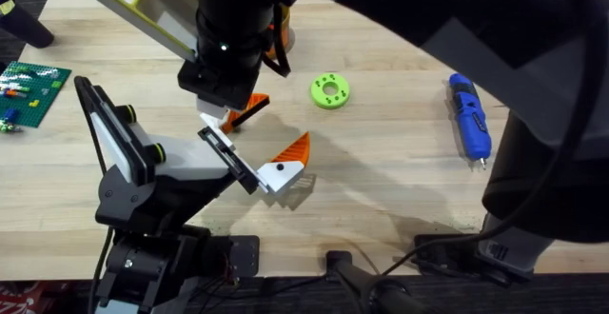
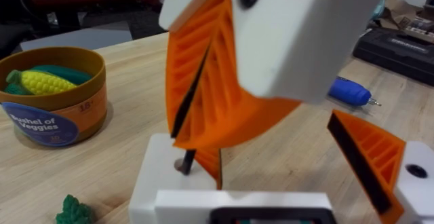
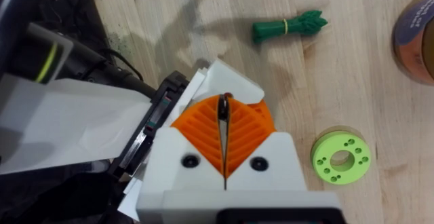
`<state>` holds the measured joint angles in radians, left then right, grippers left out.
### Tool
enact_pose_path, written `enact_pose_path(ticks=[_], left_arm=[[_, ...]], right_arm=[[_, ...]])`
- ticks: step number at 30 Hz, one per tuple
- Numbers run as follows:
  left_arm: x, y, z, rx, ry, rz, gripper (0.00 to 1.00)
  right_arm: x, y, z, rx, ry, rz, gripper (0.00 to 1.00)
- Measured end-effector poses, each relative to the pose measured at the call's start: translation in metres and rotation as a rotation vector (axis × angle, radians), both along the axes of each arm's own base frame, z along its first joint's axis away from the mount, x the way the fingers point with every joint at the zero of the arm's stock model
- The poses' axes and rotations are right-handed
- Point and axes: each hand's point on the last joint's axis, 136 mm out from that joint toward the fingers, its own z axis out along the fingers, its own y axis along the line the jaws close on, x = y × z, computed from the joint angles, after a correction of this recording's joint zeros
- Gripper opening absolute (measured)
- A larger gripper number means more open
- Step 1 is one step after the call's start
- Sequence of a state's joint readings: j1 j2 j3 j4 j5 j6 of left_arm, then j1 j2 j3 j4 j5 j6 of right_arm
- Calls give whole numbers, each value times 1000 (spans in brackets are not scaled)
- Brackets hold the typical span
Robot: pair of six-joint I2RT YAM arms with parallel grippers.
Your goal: Pick up the gripper from the table and insert it into the empty holder that is missing its gripper. Then pick up a screw, insert it into the mounting hole, and use the screwdriver to tighten it. Finally, clean up the table by picking up the vegetable and placing it into the bucket.
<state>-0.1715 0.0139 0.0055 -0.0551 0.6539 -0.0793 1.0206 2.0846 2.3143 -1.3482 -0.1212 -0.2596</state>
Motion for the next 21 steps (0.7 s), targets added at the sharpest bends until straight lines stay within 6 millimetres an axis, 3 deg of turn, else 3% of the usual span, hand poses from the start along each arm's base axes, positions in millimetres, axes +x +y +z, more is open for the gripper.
enact_pose_path(ticks=[21], left_arm=[[0, 0, 0, -5, 5, 0, 983]], right_arm=[[7, -7, -2, -39, -38, -20, 13]])
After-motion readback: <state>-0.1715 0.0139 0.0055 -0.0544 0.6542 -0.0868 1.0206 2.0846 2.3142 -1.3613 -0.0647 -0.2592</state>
